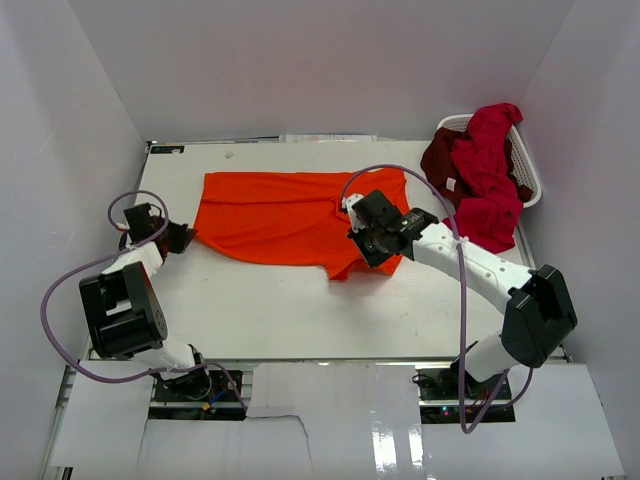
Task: Fold and stack the t-shirts
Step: Grap the side of the flattened tshirt closest away from the robot with both arms
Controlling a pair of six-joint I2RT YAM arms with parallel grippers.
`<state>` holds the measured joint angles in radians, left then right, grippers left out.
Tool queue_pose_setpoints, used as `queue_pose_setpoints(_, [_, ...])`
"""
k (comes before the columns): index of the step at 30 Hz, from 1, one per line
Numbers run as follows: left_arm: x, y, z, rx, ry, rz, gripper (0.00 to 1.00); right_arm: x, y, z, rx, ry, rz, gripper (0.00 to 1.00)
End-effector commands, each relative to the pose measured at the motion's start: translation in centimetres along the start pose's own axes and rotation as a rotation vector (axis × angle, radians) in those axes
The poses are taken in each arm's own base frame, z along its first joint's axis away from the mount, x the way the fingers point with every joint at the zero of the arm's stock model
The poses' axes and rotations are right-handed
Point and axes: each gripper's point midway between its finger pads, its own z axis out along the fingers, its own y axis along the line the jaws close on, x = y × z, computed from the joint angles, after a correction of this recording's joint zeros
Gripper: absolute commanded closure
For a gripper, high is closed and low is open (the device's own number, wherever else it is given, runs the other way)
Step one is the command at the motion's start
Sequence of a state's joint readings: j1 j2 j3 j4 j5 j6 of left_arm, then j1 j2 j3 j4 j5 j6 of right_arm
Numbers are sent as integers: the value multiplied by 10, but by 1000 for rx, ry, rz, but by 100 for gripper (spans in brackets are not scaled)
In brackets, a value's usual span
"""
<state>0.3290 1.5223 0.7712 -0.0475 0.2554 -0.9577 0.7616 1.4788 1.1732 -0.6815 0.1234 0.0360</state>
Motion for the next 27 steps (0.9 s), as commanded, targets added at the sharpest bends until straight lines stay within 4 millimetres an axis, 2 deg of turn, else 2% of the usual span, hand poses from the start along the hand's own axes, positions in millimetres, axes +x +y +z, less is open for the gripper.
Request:
queue_pose_setpoints(1, [-7, -15, 1, 24, -5, -1, 100, -16, -8, -1, 2, -7, -8, 92])
queue_pose_setpoints(6, [-4, -22, 6, 38, 26, -8, 100, -38, -31, 0, 17, -34, 17, 92])
queue_pose_setpoints(11, [-5, -24, 9, 40, 29, -6, 100, -50, -46, 0, 45, -43, 26, 92])
queue_pose_setpoints(18, [-7, -29, 10, 46, 31, -3, 100, -78, -71, -13, 88, -98, 46, 92])
queue_pose_setpoints(22, [-7, -30, 11, 47, 35, -4, 100, -101, -81, -22, 103, -133, 43, 92])
queue_pose_setpoints(27, [-10, -32, 12, 45, 29, -1, 100, -116, -84, -26, 109, -152, 42, 92])
